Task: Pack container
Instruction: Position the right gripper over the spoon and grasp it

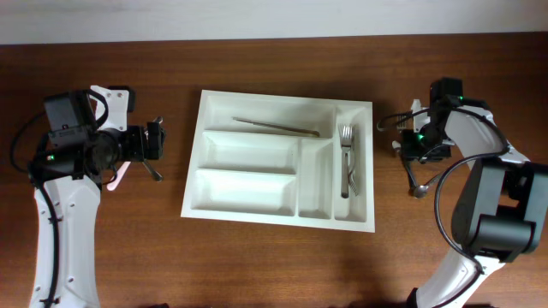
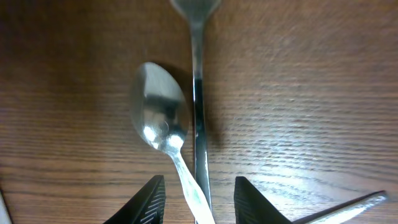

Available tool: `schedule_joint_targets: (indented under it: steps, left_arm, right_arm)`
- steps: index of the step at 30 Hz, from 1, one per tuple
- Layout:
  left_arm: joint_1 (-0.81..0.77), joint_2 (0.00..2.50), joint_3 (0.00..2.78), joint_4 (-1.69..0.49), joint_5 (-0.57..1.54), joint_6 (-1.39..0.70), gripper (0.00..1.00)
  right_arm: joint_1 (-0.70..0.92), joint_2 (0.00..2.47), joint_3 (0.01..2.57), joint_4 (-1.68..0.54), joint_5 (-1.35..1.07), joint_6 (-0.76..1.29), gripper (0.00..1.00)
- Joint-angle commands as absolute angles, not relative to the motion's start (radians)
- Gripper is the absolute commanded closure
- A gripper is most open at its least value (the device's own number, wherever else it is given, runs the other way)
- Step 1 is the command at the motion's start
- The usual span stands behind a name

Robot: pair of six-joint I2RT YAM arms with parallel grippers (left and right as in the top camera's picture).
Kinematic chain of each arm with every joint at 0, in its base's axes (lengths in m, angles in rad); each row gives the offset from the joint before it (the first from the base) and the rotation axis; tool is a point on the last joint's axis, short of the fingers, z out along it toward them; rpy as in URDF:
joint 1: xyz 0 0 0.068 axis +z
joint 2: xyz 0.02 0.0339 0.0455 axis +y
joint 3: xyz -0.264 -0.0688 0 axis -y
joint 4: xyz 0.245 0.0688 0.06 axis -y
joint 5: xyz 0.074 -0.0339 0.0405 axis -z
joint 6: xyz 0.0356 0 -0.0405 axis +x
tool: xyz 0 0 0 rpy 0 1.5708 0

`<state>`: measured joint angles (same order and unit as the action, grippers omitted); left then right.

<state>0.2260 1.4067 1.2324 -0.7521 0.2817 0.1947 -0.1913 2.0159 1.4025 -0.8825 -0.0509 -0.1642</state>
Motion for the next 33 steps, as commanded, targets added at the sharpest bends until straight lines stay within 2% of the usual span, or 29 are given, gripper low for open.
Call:
schedule_joint_targets:
  steps: [1, 9, 17, 22, 26, 33]
  left_arm:
    - [0.228, 1.410, 1.248, -0.750, 0.300, 0.211, 0.01]
    - [0.228, 1.410, 1.248, -0.750, 0.300, 0.211, 0.01]
    - [0.228, 1.410, 1.248, -0.749, 0.300, 0.211, 0.01]
    - [0.228, 1.410, 1.248, -0.750, 0.300, 0.211, 0.01]
    - [0.228, 1.410, 1.248, -0.750, 0.300, 0.211, 0.01]
    - [0.228, 1.410, 1.248, -0.750, 0.300, 0.211, 0.01]
  right_arm:
    - [-0.171, 2.067, 1.402, -0.890, -0.060, -0.168, 0.64]
    - [-0.157, 2.096, 1.401, -0.893, -0.043, -0.168, 0.80]
    - [-0.159, 2.095, 1.403, -0.901, -0.041, -0.156, 0.91]
    - [-0.159, 2.078, 1.417, -0.914, -0.040, -0.157, 0.92]
    - [-0.159, 2.054, 1.448, -0.927, -0.030, -0.157, 0.87]
    - [-0.159, 2.033, 1.465, -0.931, -0.030, -0.157, 0.87]
